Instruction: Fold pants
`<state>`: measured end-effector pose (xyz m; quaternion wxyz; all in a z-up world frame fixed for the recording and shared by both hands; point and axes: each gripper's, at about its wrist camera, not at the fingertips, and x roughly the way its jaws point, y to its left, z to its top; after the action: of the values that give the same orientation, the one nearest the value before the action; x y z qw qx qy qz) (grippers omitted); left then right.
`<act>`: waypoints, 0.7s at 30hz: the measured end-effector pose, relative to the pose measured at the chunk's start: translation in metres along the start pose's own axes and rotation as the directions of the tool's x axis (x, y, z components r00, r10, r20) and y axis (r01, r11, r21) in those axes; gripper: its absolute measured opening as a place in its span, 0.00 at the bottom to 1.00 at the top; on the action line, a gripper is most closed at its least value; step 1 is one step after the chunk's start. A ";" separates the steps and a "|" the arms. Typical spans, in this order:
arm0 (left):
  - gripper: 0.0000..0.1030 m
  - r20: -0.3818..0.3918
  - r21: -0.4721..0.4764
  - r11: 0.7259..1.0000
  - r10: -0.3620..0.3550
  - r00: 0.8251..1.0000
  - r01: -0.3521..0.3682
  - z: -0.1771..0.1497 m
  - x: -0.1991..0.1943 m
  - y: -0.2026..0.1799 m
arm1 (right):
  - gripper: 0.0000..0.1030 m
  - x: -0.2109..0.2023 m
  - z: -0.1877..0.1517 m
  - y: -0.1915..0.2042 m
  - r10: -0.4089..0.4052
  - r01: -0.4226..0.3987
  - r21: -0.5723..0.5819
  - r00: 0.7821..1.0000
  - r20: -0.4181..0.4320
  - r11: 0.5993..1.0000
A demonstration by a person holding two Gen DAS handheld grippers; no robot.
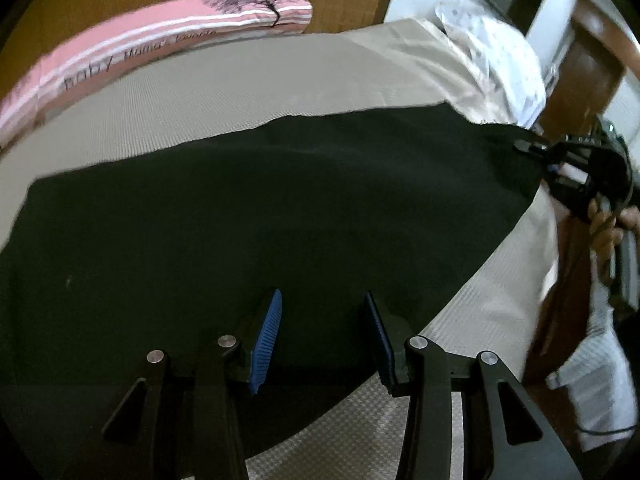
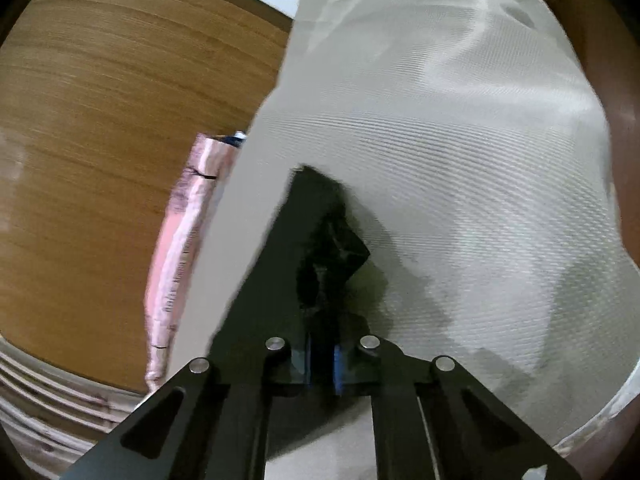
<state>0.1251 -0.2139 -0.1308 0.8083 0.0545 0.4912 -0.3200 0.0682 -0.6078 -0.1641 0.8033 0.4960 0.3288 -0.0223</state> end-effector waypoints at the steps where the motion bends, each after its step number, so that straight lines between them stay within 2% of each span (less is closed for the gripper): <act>1: 0.43 0.004 -0.038 0.999 -0.021 1.000 0.021 0.001 -0.004 0.007 | 0.08 0.001 -0.001 0.010 0.014 -0.014 -0.011 1.000 -0.004 1.000; 4: 0.43 0.059 -0.118 0.991 -0.048 0.997 0.054 0.002 -0.027 0.032 | 0.08 0.006 -0.009 0.051 0.043 -0.045 -0.080 0.999 -0.025 0.996; 8: 0.43 0.111 -0.186 0.982 -0.013 0.994 0.034 -0.002 -0.060 0.069 | 0.08 0.023 -0.024 0.106 0.090 -0.104 -0.166 0.992 -0.087 0.981; 12: 0.44 0.142 -0.257 0.966 0.036 0.989 0.001 -0.015 -0.091 0.107 | 0.08 0.054 -0.058 0.164 0.118 -0.162 -0.258 0.977 -0.178 0.952; 16: 0.44 0.172 -0.325 0.946 0.073 0.982 -0.014 -0.032 -0.117 0.138 | 0.08 0.089 -0.099 0.209 0.130 -0.218 -0.310 0.951 -0.282 0.925; 21: 0.45 0.190 -0.396 0.918 0.092 0.977 -0.009 -0.054 -0.134 0.167 | 0.08 0.136 -0.167 0.250 0.097 -0.271 -0.368 0.899 -0.428 0.889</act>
<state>0.1375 0.0018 -0.0848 0.8571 -0.1290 0.4579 -0.1978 0.1810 -0.3058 -0.0923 0.8052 0.3356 0.4326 0.2279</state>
